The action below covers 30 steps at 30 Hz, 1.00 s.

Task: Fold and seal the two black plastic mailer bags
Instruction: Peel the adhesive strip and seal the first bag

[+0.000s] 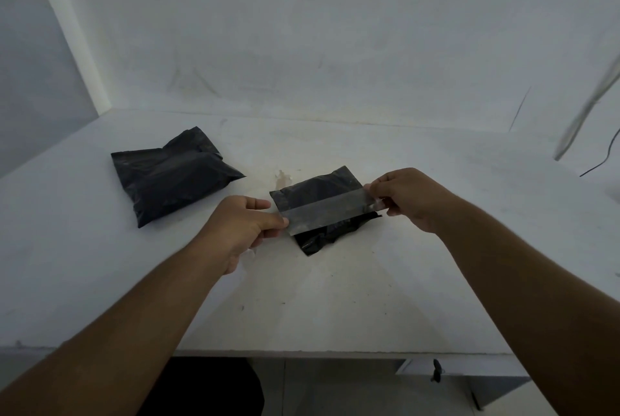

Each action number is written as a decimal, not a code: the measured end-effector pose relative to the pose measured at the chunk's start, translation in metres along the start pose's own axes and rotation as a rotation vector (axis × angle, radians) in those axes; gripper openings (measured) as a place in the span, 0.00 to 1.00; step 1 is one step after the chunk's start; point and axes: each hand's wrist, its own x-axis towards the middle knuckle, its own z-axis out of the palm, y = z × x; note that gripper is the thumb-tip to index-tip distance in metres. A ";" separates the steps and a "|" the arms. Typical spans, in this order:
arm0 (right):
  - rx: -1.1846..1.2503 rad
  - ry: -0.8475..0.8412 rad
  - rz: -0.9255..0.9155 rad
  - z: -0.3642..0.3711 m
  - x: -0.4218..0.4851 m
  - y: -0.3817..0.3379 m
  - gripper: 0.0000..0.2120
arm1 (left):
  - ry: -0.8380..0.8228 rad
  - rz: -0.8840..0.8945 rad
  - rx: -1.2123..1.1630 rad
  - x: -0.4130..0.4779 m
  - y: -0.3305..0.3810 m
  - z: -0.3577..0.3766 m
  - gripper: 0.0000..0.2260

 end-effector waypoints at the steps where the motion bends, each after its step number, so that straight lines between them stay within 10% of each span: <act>1: 0.000 0.001 0.001 0.000 0.001 0.000 0.05 | 0.000 0.002 0.001 0.000 0.000 0.000 0.15; 30: 0.091 0.039 0.047 -0.008 0.010 0.009 0.08 | 0.092 0.153 0.117 -0.020 -0.007 0.026 0.19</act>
